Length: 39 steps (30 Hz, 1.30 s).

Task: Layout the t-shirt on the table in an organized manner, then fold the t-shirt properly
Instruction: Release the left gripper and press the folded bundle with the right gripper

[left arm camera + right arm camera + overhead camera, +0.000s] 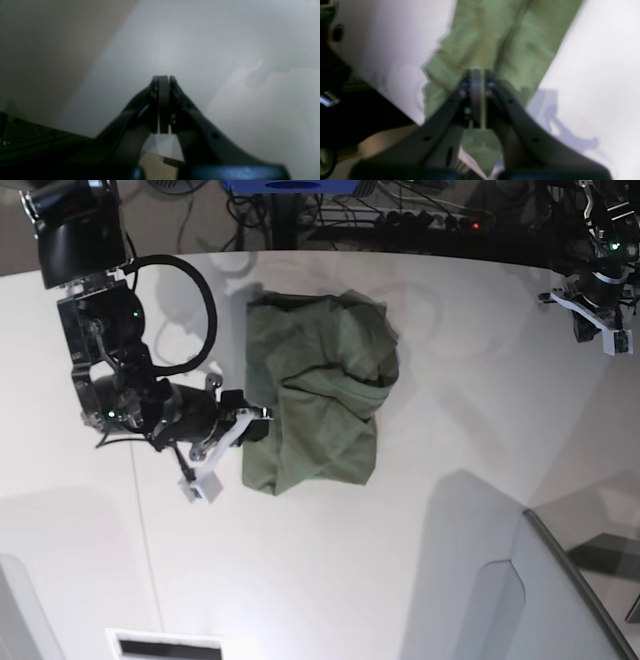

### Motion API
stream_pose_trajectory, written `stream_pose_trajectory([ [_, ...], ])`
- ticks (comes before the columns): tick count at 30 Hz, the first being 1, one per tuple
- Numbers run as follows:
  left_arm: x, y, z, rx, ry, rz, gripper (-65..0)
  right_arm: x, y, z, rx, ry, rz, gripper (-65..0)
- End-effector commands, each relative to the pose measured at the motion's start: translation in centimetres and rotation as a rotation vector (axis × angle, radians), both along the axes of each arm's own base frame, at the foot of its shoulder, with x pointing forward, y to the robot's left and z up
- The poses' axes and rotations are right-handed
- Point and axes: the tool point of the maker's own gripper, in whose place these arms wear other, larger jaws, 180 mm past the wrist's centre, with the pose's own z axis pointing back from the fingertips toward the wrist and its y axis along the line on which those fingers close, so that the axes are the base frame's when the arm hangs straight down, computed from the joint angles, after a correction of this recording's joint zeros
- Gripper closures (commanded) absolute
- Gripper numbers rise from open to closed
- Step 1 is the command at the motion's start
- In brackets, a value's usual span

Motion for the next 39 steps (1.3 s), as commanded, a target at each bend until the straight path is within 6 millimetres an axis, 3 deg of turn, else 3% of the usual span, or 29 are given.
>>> stream_pose_trajectory([
  [1,0.8,0.3,1.3,0.019,-0.045,-0.005,0.0,1.0,0.2,0.7,0.016,-0.024,-0.004,-2.4],
  [9,0.3,-0.1,0.7,0.003,-0.036,0.004,0.0,2.1,0.3,-2.8,0.021,0.054,-0.072,0.0],
  [22,-0.1,-0.3,0.3,0.0,-0.027,0.011,0.0,1.4,5.3,-4.7,0.002,0.071,0.038,0.0],
  [30,-0.7,-0.5,0.2,-0.004,-0.019,0.008,0.0,3.5,10.0,-2.8,0.04,0.053,0.089,0.0],
  [39,-1.5,-0.2,-0.2,0.003,0.007,0.009,0.0,9.4,11.5,-0.1,0.0,-0.133,0.081,0.0],
])
